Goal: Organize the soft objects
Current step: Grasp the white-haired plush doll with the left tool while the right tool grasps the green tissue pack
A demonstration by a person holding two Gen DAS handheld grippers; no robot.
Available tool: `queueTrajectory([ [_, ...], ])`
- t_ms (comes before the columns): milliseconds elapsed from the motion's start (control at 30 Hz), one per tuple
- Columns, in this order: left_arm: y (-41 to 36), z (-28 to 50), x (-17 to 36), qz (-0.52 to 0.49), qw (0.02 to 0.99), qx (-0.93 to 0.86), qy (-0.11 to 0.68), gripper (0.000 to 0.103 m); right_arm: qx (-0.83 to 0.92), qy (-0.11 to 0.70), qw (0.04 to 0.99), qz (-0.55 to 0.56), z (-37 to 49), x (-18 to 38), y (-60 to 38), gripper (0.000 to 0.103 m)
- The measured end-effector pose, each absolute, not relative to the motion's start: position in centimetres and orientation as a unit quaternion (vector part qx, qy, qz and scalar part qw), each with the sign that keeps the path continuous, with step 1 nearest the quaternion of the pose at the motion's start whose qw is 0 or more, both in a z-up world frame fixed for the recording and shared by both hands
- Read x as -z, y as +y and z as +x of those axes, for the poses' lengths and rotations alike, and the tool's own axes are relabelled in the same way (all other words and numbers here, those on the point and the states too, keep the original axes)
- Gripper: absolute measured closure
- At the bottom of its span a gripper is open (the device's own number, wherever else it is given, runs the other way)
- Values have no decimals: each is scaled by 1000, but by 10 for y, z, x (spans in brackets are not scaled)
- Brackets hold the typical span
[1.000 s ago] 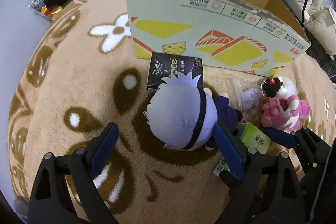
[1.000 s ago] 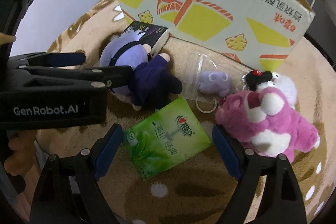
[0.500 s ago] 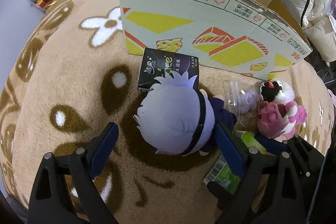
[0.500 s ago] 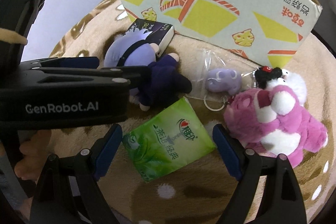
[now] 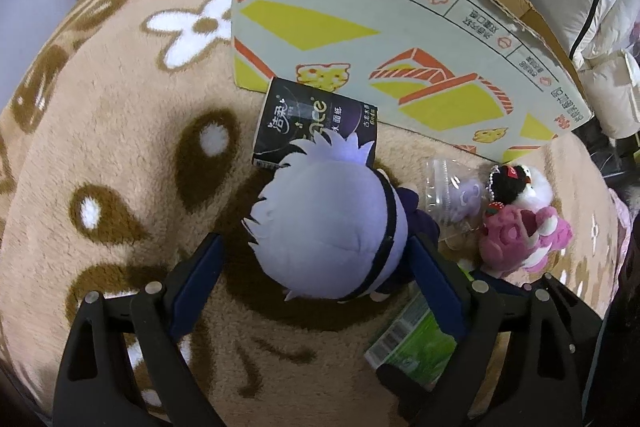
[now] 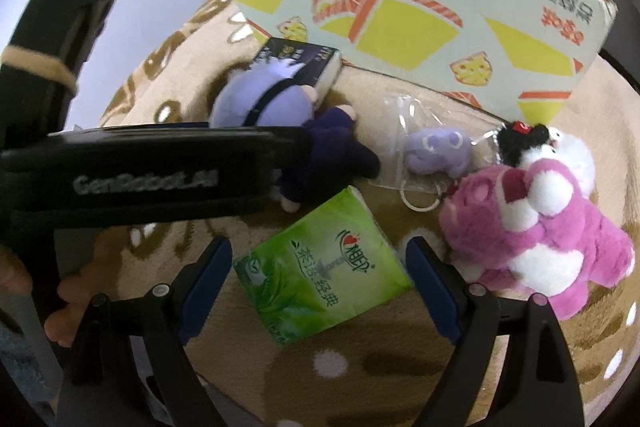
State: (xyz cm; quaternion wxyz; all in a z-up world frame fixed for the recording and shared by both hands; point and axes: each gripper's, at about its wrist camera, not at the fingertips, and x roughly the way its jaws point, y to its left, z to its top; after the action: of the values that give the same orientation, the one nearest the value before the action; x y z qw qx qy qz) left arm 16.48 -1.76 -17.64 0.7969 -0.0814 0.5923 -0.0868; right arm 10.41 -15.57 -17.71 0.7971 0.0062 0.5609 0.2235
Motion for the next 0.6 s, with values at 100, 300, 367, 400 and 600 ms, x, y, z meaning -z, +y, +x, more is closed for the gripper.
queueTrajectory([
  [100,-18,163,177,-76,801,87,587,15,-230,561,795,-12,102,179,-148,10],
  [300,-26,162,179,-76,801,95,586,25,-227,565,793,-13,103,183,-149,10],
  [367,-26,162,178,-96,795,109,589,39,-224,568,792,-10,104,184,-153,10],
  [400,-26,162,177,-99,795,108,589,40,-223,569,792,-9,105,184,-154,11],
  [600,-35,155,165,-79,808,102,574,45,-215,564,797,-10,105,181,-161,14],
])
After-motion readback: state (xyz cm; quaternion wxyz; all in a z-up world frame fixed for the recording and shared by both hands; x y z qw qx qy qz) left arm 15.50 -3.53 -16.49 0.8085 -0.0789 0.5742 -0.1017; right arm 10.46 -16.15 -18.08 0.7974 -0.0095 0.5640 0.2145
